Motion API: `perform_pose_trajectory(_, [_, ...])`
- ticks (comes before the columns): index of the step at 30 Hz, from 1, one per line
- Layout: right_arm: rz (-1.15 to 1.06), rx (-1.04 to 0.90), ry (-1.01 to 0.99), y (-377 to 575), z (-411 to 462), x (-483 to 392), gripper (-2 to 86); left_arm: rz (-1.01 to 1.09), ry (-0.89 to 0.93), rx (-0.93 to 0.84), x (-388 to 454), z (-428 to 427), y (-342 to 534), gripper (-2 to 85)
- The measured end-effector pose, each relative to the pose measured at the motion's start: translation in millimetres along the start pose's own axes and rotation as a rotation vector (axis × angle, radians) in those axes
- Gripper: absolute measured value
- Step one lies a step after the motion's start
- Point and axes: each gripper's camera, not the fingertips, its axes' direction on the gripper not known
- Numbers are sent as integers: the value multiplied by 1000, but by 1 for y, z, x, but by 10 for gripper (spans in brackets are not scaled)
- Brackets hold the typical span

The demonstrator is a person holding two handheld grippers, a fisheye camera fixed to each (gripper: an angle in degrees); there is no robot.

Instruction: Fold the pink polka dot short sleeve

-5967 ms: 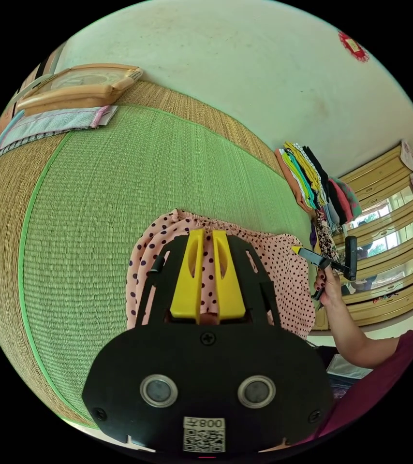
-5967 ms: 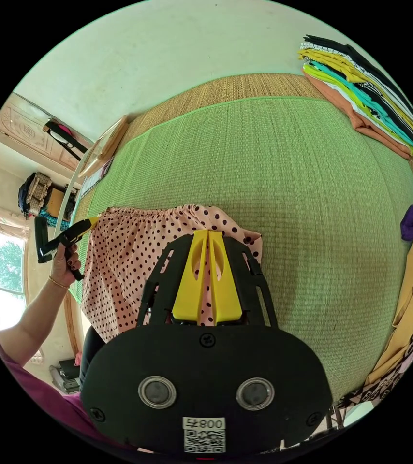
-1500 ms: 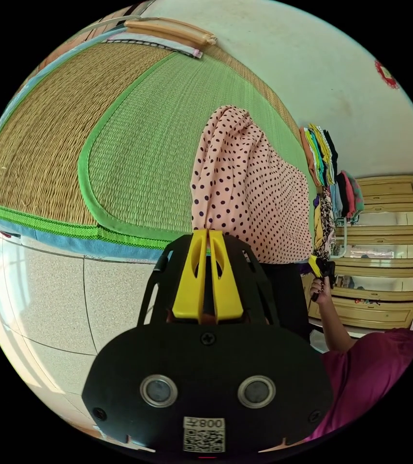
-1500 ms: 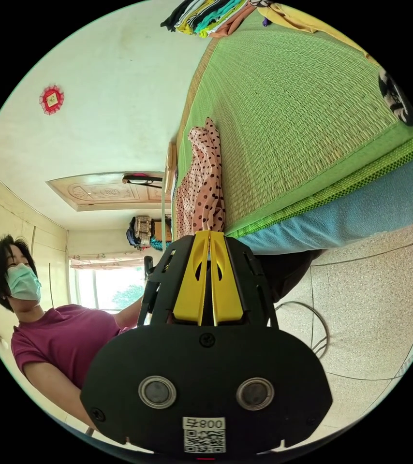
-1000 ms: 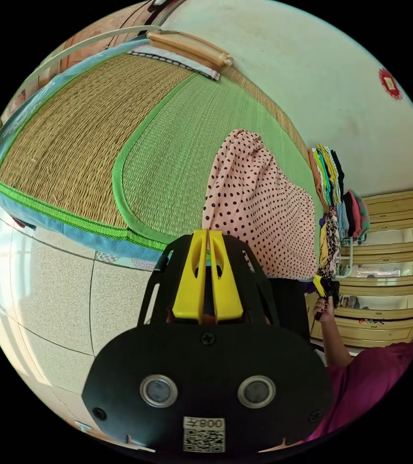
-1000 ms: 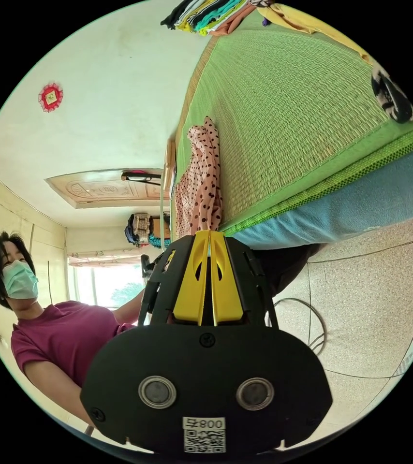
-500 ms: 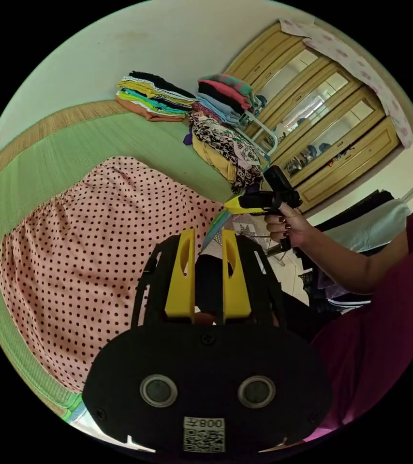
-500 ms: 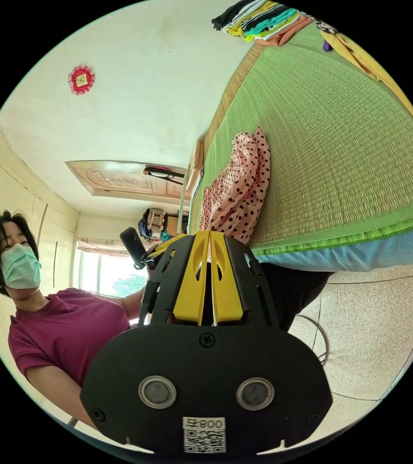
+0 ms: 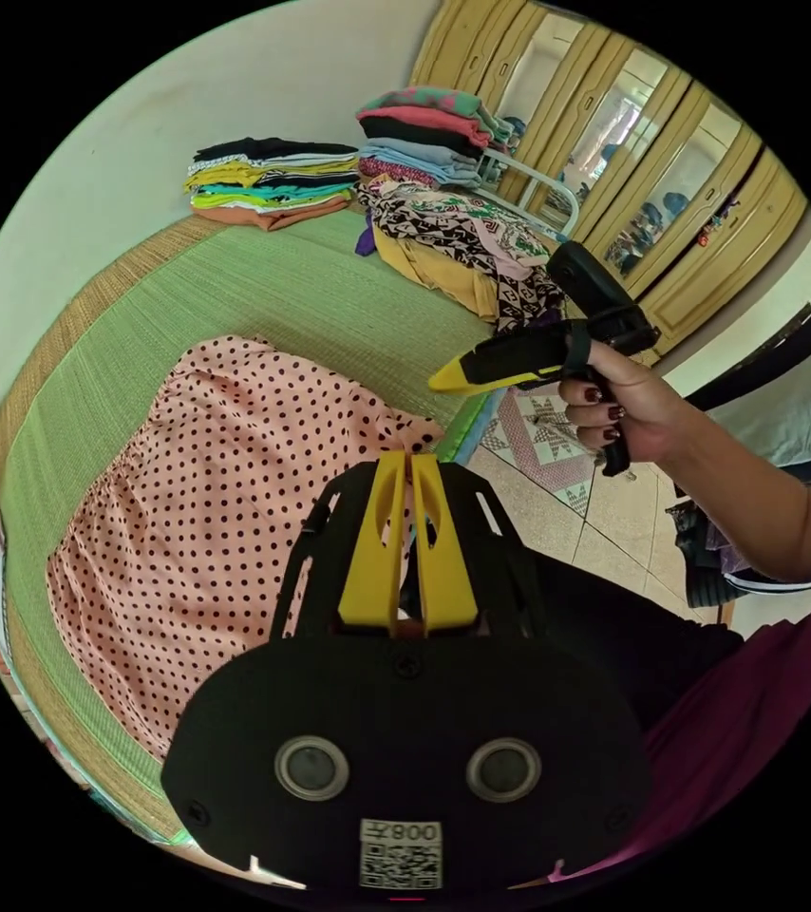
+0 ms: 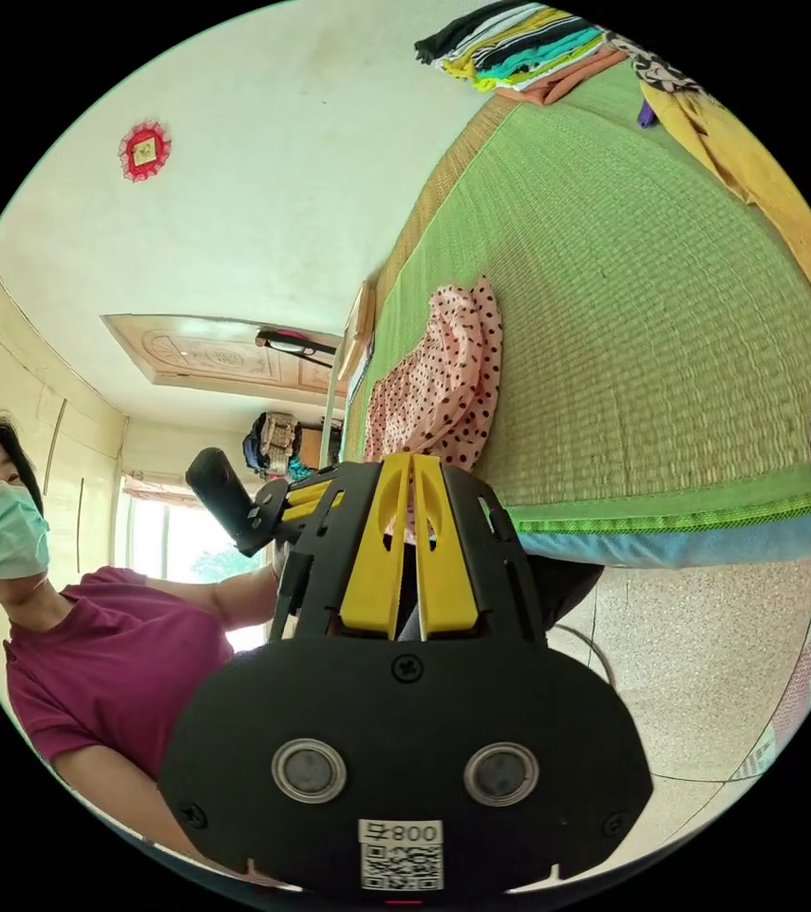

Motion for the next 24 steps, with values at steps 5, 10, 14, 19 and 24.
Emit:
perform_pose_trajectory(5, [28, -22, 86, -63, 38, 21, 102, -15, 22, -5, 12, 25, -1, 7])
perform_pose_trajectory(10, [6, -77, 154, -124, 94, 22, 129, -22, 46, -8, 20, 40, -3, 6])
perform_pose_trajectory(14, [14, -96, 218, -158, 129, 27, 125, -25, 64, 0, 23, 46, -4, 6])
perform_pose_trajectory(19, [18, -104, 216, -181, 156, 35, 103, -33, 85, 8, 20, 45, -3, 5])
perform_pose_trajectory(24, [37, -120, 258, -193, 181, 46, 45, -45, 96, 24, 15, 31, 1, 5])
